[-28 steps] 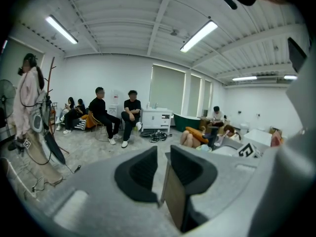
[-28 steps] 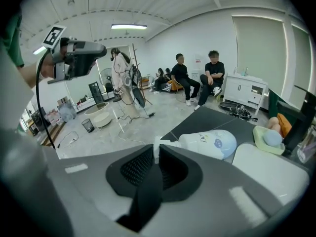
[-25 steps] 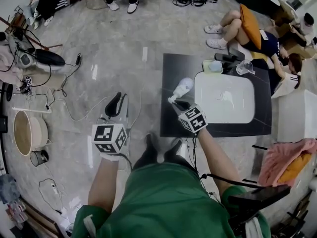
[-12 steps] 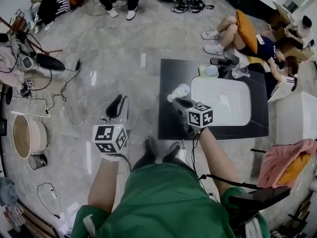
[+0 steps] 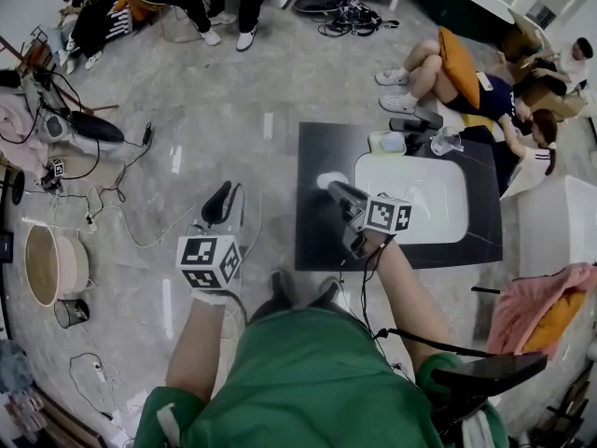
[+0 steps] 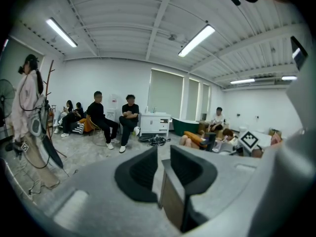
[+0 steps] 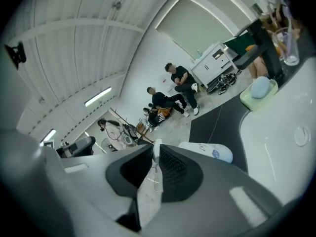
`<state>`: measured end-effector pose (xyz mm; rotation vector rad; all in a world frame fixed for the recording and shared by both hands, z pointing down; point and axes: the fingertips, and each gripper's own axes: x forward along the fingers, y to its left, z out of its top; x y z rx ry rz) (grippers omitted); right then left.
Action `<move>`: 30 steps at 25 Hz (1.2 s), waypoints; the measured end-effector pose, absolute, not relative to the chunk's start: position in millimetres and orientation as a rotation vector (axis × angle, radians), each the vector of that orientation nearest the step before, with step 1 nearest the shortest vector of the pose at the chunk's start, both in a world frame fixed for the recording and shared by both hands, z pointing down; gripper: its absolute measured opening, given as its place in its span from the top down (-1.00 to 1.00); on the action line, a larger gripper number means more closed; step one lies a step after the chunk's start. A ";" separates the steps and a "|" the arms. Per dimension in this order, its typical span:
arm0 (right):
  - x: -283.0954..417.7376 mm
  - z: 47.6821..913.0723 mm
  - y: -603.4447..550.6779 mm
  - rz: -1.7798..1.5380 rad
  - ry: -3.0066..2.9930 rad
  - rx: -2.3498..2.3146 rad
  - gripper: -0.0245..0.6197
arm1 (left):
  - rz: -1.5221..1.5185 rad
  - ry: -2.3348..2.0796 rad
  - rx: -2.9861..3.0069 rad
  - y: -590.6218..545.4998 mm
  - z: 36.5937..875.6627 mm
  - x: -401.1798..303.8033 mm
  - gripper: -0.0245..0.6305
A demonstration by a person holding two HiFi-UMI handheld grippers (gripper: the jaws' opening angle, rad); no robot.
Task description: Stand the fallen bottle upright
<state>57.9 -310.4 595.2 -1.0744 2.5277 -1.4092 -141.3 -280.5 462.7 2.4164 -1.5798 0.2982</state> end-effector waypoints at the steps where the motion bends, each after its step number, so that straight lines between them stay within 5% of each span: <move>1: 62.4 593.6 -313.7 -1.425 2.482 -1.079 0.80 | 0.297 -1.581 2.417 -281.2 461.8 -141.1 0.69; 19: 135.4 590.9 -341.3 -1.497 2.078 -1.161 0.75 | 0.314 -1.570 2.433 -295.7 456.6 -128.0 0.69; 30: 165.0 572.1 -345.7 -1.252 2.191 -1.435 0.71 | 0.311 -1.545 2.464 -304.9 456.7 -119.0 0.69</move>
